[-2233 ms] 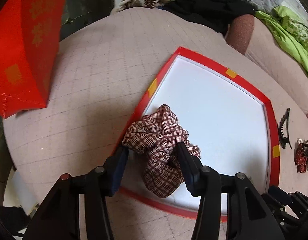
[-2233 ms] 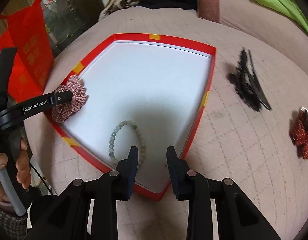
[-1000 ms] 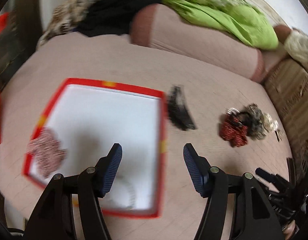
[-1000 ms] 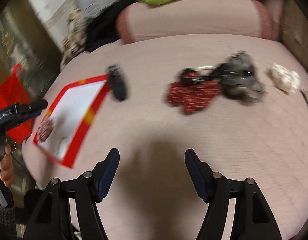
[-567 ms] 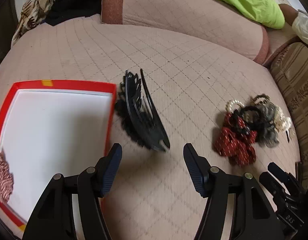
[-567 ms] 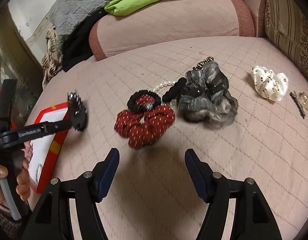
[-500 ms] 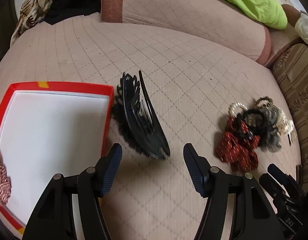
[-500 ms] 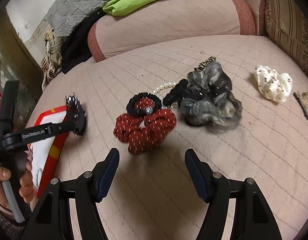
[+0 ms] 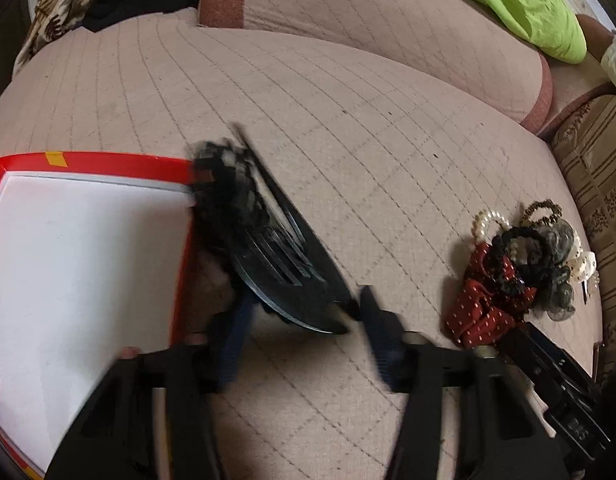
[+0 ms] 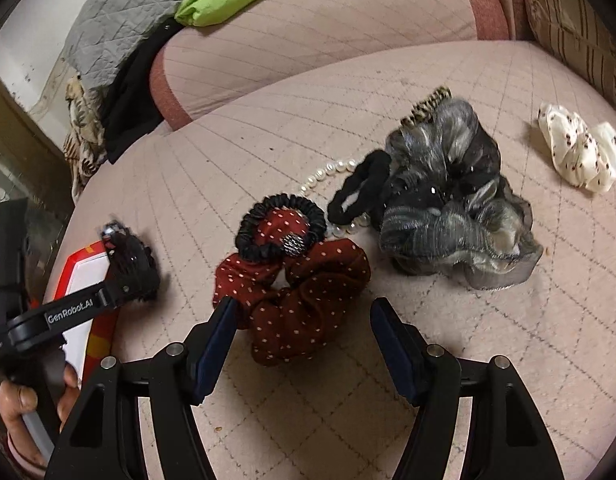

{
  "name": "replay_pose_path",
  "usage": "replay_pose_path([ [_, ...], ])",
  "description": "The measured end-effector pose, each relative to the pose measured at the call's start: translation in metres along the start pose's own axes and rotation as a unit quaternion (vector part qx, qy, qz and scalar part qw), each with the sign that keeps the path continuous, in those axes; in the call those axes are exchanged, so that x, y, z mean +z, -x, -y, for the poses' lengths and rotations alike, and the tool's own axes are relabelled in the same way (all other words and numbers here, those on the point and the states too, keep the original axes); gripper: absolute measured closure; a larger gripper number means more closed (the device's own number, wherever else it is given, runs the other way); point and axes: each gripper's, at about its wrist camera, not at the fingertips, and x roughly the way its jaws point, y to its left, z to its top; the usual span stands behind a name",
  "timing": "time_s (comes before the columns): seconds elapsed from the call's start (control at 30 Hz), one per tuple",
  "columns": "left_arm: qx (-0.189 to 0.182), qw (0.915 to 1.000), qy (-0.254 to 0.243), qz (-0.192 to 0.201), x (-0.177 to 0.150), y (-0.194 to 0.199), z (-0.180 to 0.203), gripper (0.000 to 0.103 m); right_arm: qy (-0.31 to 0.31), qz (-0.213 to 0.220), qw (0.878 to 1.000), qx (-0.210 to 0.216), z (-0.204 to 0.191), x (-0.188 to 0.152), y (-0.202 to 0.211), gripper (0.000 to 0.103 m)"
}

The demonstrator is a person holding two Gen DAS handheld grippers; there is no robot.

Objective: Organize jewelry
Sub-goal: 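Move left gripper to the black claw clip while right gripper approaches the red polka-dot scrunchie, then grasp the black claw clip with left gripper while right gripper grasps the red polka-dot scrunchie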

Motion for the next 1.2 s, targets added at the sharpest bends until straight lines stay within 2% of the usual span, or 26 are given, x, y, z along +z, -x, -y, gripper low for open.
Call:
replay_pose_path([
  [0.03, 0.002, 1.0, -0.001, 0.003, -0.001, 0.002, 0.001, 0.068, -0.002, -0.004, 1.0, 0.001, 0.001, 0.0, -0.001, 0.064],
  [0.07, 0.001, 1.0, -0.003, 0.004, -0.003, 0.005, 0.004, 0.07, -0.005, -0.009, 1.0, 0.006, 0.002, -0.001, -0.002, 0.08],
  [0.13, -0.003, 0.9999, -0.009, 0.008, -0.006, 0.01, 0.008, 0.072, -0.012, -0.016, 1.0, 0.018, 0.003, -0.003, 0.0, 0.088],
  [0.27, -0.02, 0.9997, -0.01, 0.011, -0.019, 0.03, 0.014, 0.075, -0.009, -0.02, 0.999, 0.035, -0.001, -0.014, 0.015, 0.091],
  [0.37, -0.033, 0.9992, -0.014, 0.014, -0.034, 0.05, 0.018, 0.081, 0.003, -0.025, 0.999, 0.043, -0.005, -0.028, 0.031, 0.091],
  [0.4, -0.04, 0.999, -0.016, 0.015, -0.041, 0.058, 0.019, 0.096, 0.007, -0.028, 0.999, 0.046, -0.006, -0.032, 0.035, 0.091],
  [0.43, -0.046, 0.9988, -0.017, 0.011, -0.045, 0.063, 0.02, 0.098, 0.009, -0.03, 0.998, 0.051, -0.007, -0.037, 0.041, 0.092],
  [0.53, -0.061, 0.9979, -0.016, 0.015, -0.061, 0.082, 0.017, 0.101, 0.019, -0.034, 0.997, 0.071, -0.011, -0.051, 0.06, 0.092],
  [0.63, -0.06, 0.9975, -0.021, 0.029, -0.072, 0.099, 0.014, 0.101, 0.023, -0.035, 0.994, 0.105, -0.014, -0.063, 0.078, 0.092],
  [0.73, -0.059, 0.9974, -0.026, 0.033, -0.079, 0.109, 0.01, 0.101, 0.014, -0.031, 0.987, 0.158, -0.01, -0.071, 0.097, 0.092],
  [0.77, -0.057, 0.9975, -0.026, 0.033, -0.079, 0.11, 0.009, 0.101, 0.01, -0.029, 0.987, 0.159, -0.008, -0.073, 0.1, 0.092],
  [0.8, -0.054, 0.9976, -0.026, 0.033, -0.08, 0.111, 0.006, 0.101, 0.01, -0.027, 0.989, 0.147, -0.005, -0.074, 0.103, 0.092],
  [0.83, -0.052, 0.9978, -0.022, 0.036, -0.08, 0.113, 0.004, 0.1, 0.014, -0.025, 0.993, 0.113, 0.0, -0.075, 0.103, 0.092],
  [0.87, -0.051, 0.9979, -0.019, 0.036, -0.079, 0.113, 0.001, 0.099, 0.014, -0.025, 0.993, 0.113, 0.0, -0.075, 0.103, 0.092],
  [0.9, -0.051, 0.9979, -0.016, 0.035, -0.079, 0.112, -0.001, 0.094, 0.026, -0.027, 0.999, 0.029, 0.011, -0.076, 0.099, 0.092],
  [0.97, -0.048, 0.9981, -0.008, 0.038, -0.079, 0.11, -0.004, 0.08, 0.021, -0.033, 0.999, -0.008, 0.019, -0.075, 0.095, 0.089],
  [1.0, -0.045, 0.9982, -0.005, 0.04, -0.079, 0.109, -0.005, 0.072, 0.004, -0.035, 0.999, -0.002, 0.028, -0.075, 0.095, 0.089],
  [1.03, -0.043, 0.9982, -0.003, 0.043, -0.078, 0.108, -0.006, 0.069, -0.007, -0.035, 0.999, 0.002, 0.033, -0.075, 0.096, 0.086],
  [1.07, -0.042, 0.9982, -0.002, 0.043, -0.077, 0.107, -0.006, 0.069, -0.013, -0.032, 0.999, 0.005, 0.037, -0.075, 0.098, 0.076],
  [1.1, -0.043, 0.9983, -0.002, 0.041, -0.076, 0.104, -0.007, 0.069, -0.014, -0.026, 1.0, 0.004, 0.04, -0.075, 0.101, 0.071],
  [1.13, -0.043, 0.9984, -0.002, 0.038, -0.074, 0.101, -0.006, 0.068, -0.012, -0.021, 1.0, 0.002, 0.042, -0.075, 0.102, 0.06],
  [1.17, -0.041, 0.9985, -0.003, 0.035, -0.071, 0.097, -0.006, 0.066, -0.009, -0.017, 1.0, 0.001, 0.042, -0.073, 0.102, 0.053],
  [1.2, -0.039, 0.9987, -0.005, 0.033, -0.069, 0.093, -0.006, 0.063, -0.008, -0.015, 1.0, 0.005, 0.043, -0.072, 0.101, 0.052],
])
